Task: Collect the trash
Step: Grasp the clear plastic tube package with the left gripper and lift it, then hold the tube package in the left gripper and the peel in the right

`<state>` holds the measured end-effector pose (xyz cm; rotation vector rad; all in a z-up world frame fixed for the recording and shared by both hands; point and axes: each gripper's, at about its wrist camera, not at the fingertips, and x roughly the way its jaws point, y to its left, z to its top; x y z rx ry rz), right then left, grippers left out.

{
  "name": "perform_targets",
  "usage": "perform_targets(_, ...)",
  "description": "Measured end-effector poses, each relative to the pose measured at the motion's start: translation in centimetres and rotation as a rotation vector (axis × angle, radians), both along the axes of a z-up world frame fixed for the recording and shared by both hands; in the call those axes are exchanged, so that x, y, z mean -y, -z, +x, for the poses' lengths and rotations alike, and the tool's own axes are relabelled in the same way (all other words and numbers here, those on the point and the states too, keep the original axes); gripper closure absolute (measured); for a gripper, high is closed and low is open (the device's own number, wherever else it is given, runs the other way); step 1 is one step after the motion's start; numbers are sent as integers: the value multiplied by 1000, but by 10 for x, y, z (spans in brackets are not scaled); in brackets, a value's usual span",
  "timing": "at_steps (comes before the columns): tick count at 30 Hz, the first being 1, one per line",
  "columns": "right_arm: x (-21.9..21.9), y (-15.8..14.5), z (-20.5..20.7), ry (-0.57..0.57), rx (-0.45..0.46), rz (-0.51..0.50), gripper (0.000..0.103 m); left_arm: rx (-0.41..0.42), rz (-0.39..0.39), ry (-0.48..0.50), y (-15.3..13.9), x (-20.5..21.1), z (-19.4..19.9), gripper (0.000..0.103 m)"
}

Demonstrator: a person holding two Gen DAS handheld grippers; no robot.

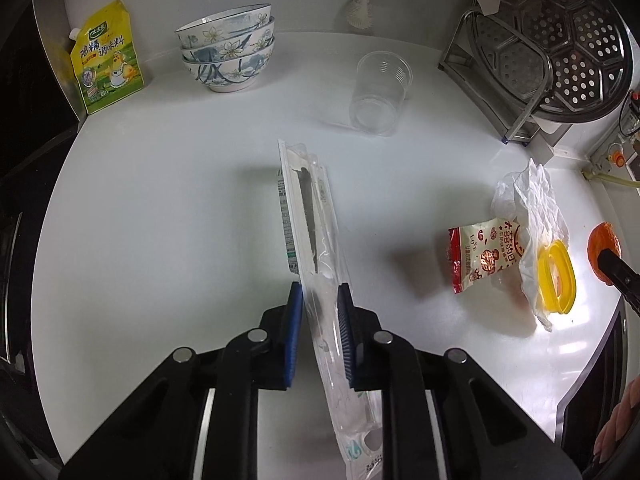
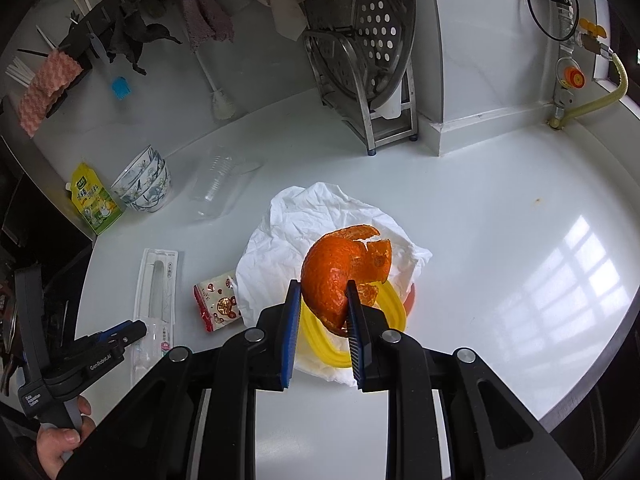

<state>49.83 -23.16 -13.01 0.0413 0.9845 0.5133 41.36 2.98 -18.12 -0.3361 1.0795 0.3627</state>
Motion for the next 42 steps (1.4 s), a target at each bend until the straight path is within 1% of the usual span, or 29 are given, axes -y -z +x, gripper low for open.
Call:
perform_targets(2,-1,-1,-2,5,-1,4,82,7,-2,6,-3,-4,-4,87)
perform_targets(4,-2,-2,-5,12,-2,12,82,21,-14,12,-6,-6,-6,97)
perform_targets(7,-4,-3,-9,18,2,16,82,28,-17,32,-9,-7,-7,98)
perform_targets(13,-6,-6,-16,30,8,24,82,28,-31,77,-6,-10,-8,99)
perform_targets(16,-5,-8,-17,37,11,23,82,25,-54,109,-4,-8,-5,98)
perform_targets(20,-4,-9,-20,45,14,27,82,5,-87,119,0,-7,-3,93)
perform_targets(21,-4,-9,-20,44,14,28,82,-3,-79,119,1,-7,-3,92)
perform_targets(25,-2,-9,-20,48,14,33,82,-27,-57,119,6,-4,-2,73)
perform_targets(27,-1,-9,-19,50,15,34,82,-35,-50,117,9,-4,-2,69)
perform_targets(32,0,-9,-18,53,17,37,82,-70,-30,121,20,-3,-1,69)
perform_targets(35,0,-9,-19,53,16,38,82,-73,-37,124,24,-2,-1,70)
perform_targets(36,1,-9,-18,52,15,38,82,-69,-36,128,24,-2,-1,72)
perform_targets(38,0,-8,-19,50,14,39,82,-60,-38,134,22,-1,-1,76)
perform_targets(42,-2,-8,-19,49,14,43,82,-36,-58,135,14,-4,-1,87)
